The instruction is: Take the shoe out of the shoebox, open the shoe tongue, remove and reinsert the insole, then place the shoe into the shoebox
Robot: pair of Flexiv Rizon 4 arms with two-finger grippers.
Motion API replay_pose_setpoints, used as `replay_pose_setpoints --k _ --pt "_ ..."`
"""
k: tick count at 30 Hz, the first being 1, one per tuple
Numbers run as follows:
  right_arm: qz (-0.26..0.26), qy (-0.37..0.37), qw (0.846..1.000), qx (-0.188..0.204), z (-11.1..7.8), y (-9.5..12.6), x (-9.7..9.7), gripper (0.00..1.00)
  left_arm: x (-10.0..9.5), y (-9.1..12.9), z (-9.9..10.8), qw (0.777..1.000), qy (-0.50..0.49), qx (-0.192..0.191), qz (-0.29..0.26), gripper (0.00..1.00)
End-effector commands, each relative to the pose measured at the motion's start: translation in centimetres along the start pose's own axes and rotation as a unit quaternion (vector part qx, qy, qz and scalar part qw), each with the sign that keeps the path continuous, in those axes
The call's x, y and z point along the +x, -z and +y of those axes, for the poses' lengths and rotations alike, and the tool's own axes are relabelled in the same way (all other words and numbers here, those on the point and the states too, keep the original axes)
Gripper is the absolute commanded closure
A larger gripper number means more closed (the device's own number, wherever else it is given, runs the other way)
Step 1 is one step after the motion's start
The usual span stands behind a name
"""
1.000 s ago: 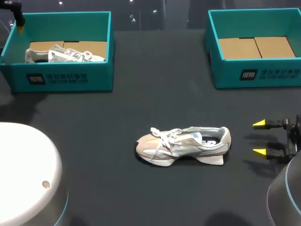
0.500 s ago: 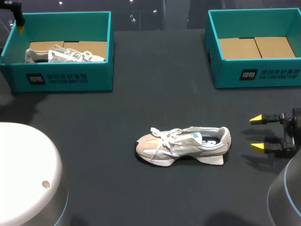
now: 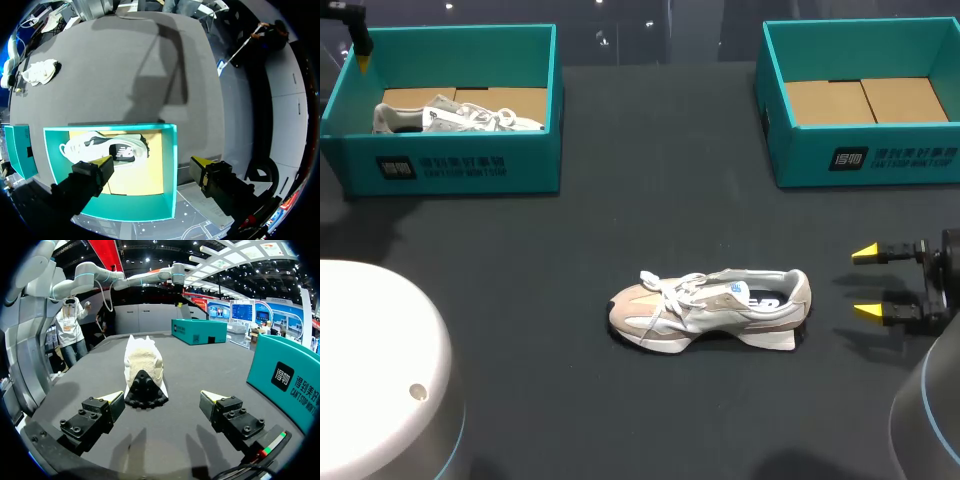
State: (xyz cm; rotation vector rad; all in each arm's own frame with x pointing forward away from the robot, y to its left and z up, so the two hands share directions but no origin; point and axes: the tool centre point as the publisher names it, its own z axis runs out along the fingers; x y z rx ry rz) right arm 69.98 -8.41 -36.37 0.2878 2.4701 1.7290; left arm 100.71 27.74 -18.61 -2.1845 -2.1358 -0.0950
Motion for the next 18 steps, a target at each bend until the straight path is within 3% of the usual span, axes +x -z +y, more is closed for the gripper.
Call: replay_pose_setpoints --k 1,18 --pt "-0.011 0.001 1.000 -0.006 0.1 -0.1 0.7 0.00 0.1 0.0 -0.1 1.000 -0.001 -0.001 0.000 0.00" --pt "-0.006 0.008 1.000 0.004 -0.2 -4.2 3.2 0.00 0.1 0.0 -0.1 1.000 -0.001 -0.001 0.000 0.00"
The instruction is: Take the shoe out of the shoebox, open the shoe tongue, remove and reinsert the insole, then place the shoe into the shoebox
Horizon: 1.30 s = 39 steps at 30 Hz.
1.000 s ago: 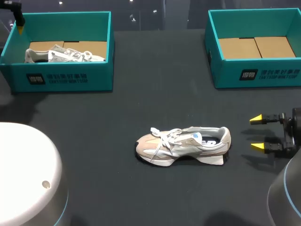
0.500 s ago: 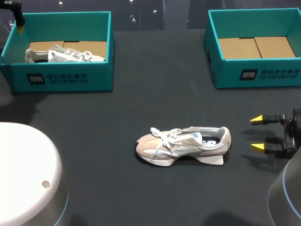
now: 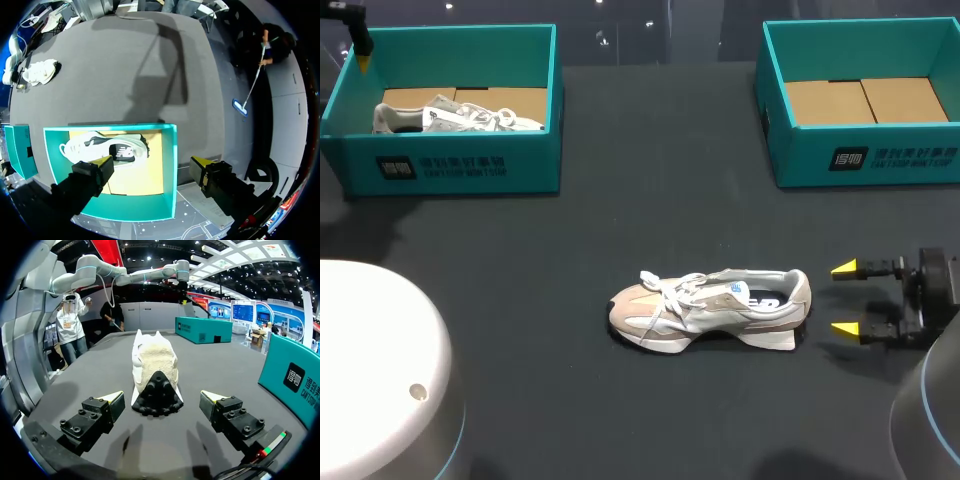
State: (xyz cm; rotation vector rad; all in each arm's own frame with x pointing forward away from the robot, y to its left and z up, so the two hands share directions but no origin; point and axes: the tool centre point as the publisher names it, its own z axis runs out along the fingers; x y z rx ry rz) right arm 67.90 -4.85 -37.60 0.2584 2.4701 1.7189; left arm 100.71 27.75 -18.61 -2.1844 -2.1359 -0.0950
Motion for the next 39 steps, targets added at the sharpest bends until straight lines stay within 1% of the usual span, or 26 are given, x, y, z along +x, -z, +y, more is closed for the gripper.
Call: replay_pose_setpoints --k 1,11,15,18,21,27,33,39 --pt "-0.009 -0.001 1.000 0.003 0.0 -1.0 0.5 0.00 0.1 0.0 -0.1 1.000 -0.001 -0.001 0.000 0.00" --pt "-0.009 -0.001 1.000 0.003 0.0 -1.0 0.5 0.00 0.1 0.0 -0.1 1.000 -0.001 -0.001 0.000 0.00" --pt "-0.004 -0.004 1.000 0.013 0.0 -2.6 0.6 0.00 0.1 0.0 -0.1 1.000 -0.001 -0.001 0.000 0.00" --pt "-0.007 -0.008 1.000 0.015 -0.1 -3.3 0.5 0.00 0.1 0.0 -0.1 1.000 -0.001 -0.001 0.000 0.00" --pt "-0.010 -0.011 1.000 0.017 -0.3 -3.7 0.5 0.00 0.1 0.0 -0.1 1.000 -0.001 -0.001 0.000 0.00" --pt "-0.011 -0.012 1.000 0.008 -0.7 -4.1 0.6 0.00 0.1 0.0 -0.1 1.000 -0.001 -0.001 0.000 0.00" --pt "-0.012 -0.012 1.000 0.007 -0.5 -4.9 0.9 0.00 0.1 0.0 -0.1 1.000 -0.001 -0.001 0.000 0.00" --pt "-0.009 -0.013 1.000 0.006 -0.4 -5.5 0.5 0.00 0.1 0.0 -0.1 1.000 -0.001 -0.001 0.000 0.00"
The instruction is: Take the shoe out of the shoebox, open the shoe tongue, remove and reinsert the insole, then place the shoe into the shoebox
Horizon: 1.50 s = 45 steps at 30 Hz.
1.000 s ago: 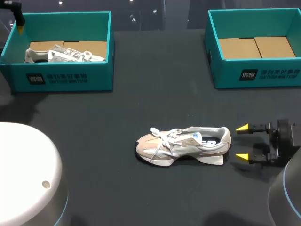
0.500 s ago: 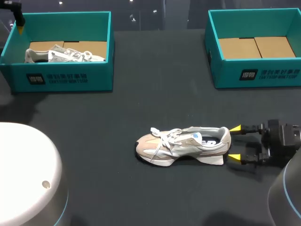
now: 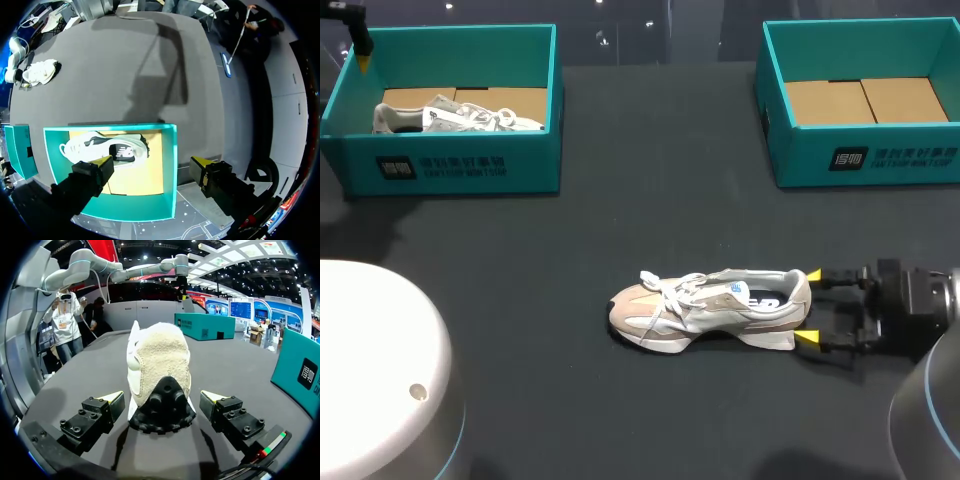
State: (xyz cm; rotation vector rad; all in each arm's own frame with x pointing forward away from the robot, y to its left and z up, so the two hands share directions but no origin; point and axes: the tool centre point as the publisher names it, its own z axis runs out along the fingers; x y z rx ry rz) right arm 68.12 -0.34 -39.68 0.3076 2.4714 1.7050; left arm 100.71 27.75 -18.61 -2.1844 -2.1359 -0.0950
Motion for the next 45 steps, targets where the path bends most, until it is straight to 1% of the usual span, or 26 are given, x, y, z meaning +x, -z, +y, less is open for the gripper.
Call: replay_pose_setpoints --k 1,8,20,30,37,38,39,42,43,45 --pt "0.002 0.000 1.000 0.001 0.0 -0.8 -0.3 0.00 0.1 0.0 -0.1 1.000 -0.001 -0.001 0.000 0.00" --pt "0.006 0.001 1.000 -0.001 0.0 -1.3 -0.3 0.00 0.1 0.0 -0.1 1.000 -0.001 -0.001 0.000 0.00" --pt "0.009 0.006 1.000 0.003 0.3 -2.9 0.2 0.00 0.1 0.0 -0.1 1.000 -0.001 -0.001 0.000 0.00" --pt "0.018 0.006 1.000 -0.001 0.3 -4.3 0.3 0.00 0.1 0.0 -0.1 1.000 -0.001 -0.001 0.000 0.00" --pt "0.022 0.008 1.000 -0.002 0.4 -4.9 0.2 0.00 0.1 0.0 -0.1 1.000 -0.001 -0.001 0.000 0.00" --pt "0.023 0.009 1.000 -0.002 0.4 -4.9 0.1 0.02 0.1 0.0 -0.1 1.000 -0.001 -0.001 0.000 0.00" --pt "0.024 0.009 1.000 -0.002 0.4 -4.9 0.1 0.16 0.1 0.0 -0.1 1.000 -0.001 -0.001 0.000 0.00" --pt "0.026 0.009 1.000 -0.002 0.3 -5.0 0.0 0.94 0.1 0.0 -0.1 1.000 -0.001 -0.001 0.000 0.00" --pt "0.028 0.010 1.000 -0.002 0.3 -5.1 0.0 1.00 0.1 0.0 -0.1 1.000 -0.001 -0.001 0.000 0.00" --pt "0.031 0.013 0.999 -0.001 0.4 -5.1 0.0 1.00 0.1 0.0 -0.1 1.000 -0.001 -0.001 0.000 0.00"
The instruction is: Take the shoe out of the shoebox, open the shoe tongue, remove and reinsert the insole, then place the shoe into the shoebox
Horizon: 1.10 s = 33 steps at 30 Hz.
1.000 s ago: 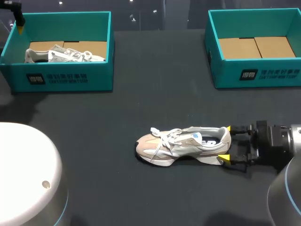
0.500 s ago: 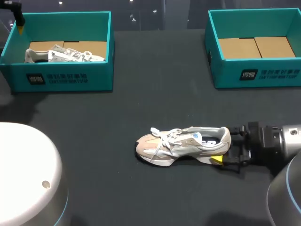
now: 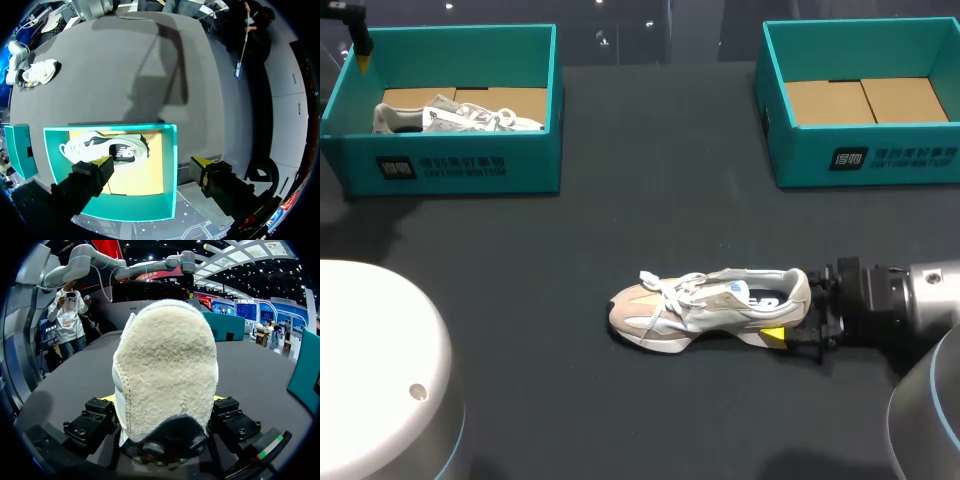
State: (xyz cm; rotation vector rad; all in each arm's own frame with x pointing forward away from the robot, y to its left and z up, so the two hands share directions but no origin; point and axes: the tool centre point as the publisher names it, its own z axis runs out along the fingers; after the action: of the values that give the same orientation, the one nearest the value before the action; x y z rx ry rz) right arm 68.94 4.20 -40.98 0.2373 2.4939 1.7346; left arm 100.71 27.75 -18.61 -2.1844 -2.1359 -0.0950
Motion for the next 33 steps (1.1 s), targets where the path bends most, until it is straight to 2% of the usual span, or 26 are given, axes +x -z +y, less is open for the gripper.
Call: replay_pose_setpoints --k 1,13,30,33 --pt "0.009 0.004 1.000 0.002 0.0 -0.4 -0.4 1.00 0.1 0.0 -0.1 1.000 -0.001 -0.001 0.000 0.00" --pt "0.036 0.016 0.999 0.008 0.6 -1.4 -1.1 1.00 0.1 0.0 -0.1 1.000 -0.001 -0.001 0.000 0.00" --pt "0.039 0.014 0.999 0.007 0.6 -1.4 -1.1 1.00 0.1 0.0 -0.1 1.000 -0.001 -0.001 0.000 0.00" --pt "0.039 0.014 0.999 0.007 0.6 -1.4 -1.1 1.00 -1.2 -0.1 -1.9 1.000 0.025 -0.004 0.004 0.00"
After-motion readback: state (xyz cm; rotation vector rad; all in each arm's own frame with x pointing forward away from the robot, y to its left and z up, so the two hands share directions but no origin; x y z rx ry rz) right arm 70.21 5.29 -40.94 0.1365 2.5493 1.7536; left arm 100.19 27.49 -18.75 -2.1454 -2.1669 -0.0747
